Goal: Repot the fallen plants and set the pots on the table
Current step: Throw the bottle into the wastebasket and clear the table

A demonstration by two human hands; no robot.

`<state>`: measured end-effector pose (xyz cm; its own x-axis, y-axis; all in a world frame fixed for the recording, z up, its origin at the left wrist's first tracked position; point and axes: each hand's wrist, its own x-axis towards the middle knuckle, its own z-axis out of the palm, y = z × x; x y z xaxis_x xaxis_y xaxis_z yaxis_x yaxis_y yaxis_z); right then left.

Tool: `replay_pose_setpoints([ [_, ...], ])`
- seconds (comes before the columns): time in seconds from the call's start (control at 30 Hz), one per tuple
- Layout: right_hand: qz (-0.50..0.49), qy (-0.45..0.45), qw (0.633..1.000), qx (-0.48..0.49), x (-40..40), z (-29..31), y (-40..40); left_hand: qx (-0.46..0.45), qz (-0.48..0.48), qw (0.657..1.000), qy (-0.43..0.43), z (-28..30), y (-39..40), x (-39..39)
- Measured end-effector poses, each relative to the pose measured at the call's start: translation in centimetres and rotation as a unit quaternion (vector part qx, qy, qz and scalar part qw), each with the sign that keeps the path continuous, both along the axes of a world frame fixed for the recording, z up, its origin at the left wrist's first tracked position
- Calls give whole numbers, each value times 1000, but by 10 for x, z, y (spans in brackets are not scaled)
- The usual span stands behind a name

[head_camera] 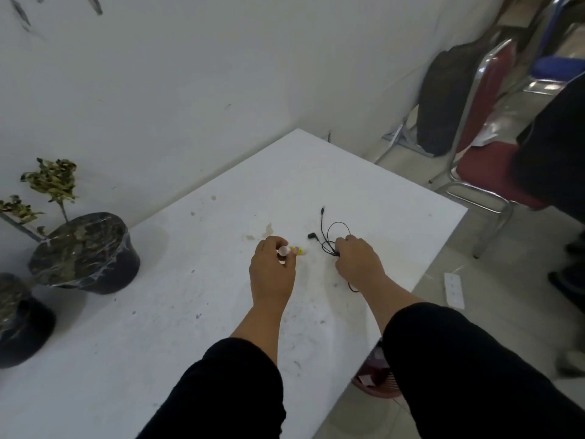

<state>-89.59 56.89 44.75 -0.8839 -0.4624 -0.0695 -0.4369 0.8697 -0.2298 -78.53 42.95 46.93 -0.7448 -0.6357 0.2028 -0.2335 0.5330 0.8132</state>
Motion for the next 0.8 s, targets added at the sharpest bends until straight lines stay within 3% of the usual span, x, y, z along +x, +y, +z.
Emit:
replay_pose_setpoints([
  [0.17,-138,-53,981,-126,2,10,64,61,-7,998,-12,6,42,-6],
  [0.3,-234,-50,957,-166,8,23,125,125,-17,992,-14,13,94,-8],
  [0.47,-330,-52,923,-190,21,24,190,136,-88,987,-19,4,172,-8],
  [0.8,-363,-92,906,-198,43,-53,234,83,-130,982,-106,-83,243,24],
])
